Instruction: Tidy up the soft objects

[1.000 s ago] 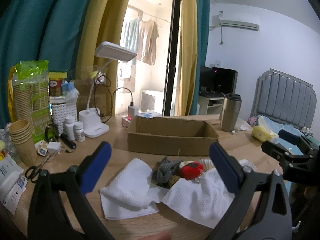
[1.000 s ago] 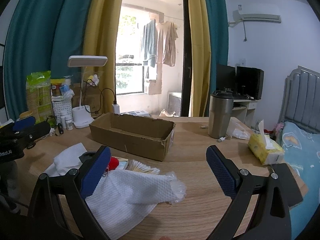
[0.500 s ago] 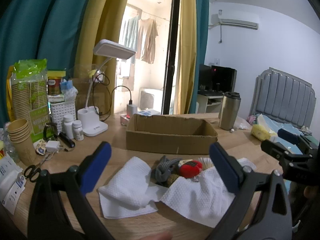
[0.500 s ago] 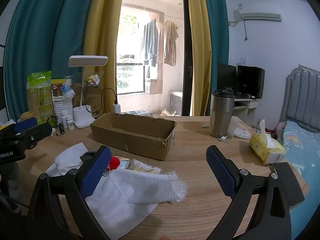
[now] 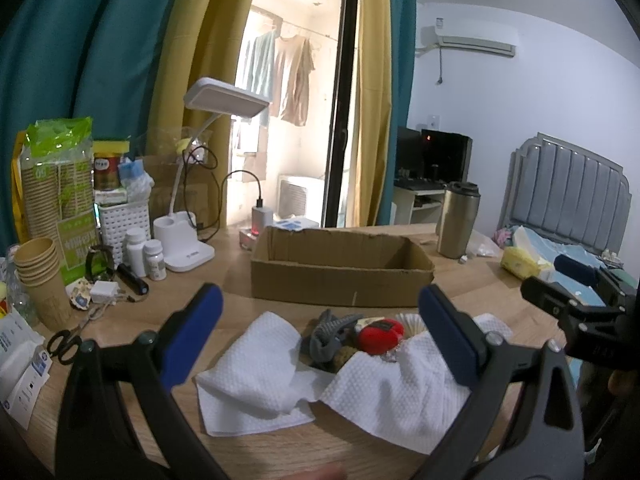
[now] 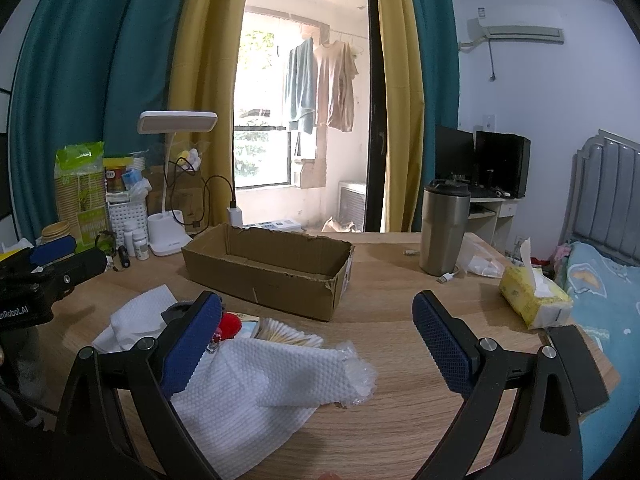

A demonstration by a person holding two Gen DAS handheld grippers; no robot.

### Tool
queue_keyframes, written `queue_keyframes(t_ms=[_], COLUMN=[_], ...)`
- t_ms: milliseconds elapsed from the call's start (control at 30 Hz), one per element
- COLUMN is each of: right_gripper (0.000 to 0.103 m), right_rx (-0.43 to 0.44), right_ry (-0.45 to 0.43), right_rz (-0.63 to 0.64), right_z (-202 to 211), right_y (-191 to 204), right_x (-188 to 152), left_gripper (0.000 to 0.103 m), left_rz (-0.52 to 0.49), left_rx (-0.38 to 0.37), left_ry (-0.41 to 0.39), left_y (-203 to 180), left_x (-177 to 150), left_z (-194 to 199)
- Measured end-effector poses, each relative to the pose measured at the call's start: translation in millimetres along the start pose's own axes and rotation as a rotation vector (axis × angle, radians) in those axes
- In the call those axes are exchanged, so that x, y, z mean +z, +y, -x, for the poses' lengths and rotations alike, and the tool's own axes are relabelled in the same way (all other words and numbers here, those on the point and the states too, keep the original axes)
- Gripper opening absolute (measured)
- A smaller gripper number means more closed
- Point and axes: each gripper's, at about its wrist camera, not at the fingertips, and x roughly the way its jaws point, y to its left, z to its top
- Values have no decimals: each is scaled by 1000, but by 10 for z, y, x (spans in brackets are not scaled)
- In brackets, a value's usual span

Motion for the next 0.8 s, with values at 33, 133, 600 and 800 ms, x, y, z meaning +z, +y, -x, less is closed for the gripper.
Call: queue_keyframes(t_ms=[33, 133, 600, 800], right_gripper=[98, 98, 98, 98], right_rx=[0, -1, 5, 10], right_ry=[1, 1, 3, 7], right_rz=[-1, -1, 0, 1], right_z=[-3, -2, -2, -12], right_y=[-9, -7, 19, 35], right_x=[1, 1, 1, -9], left_gripper=[99, 99, 99, 99], left_rz=[-1, -2, -11, -19], left_rx=[-1, -3, 9, 1], left_ry=[1, 2, 16, 25], left_y=[-1, -1, -12, -16], left_x=[-2, 1, 14, -2], left_z=[1, -2, -29, -40])
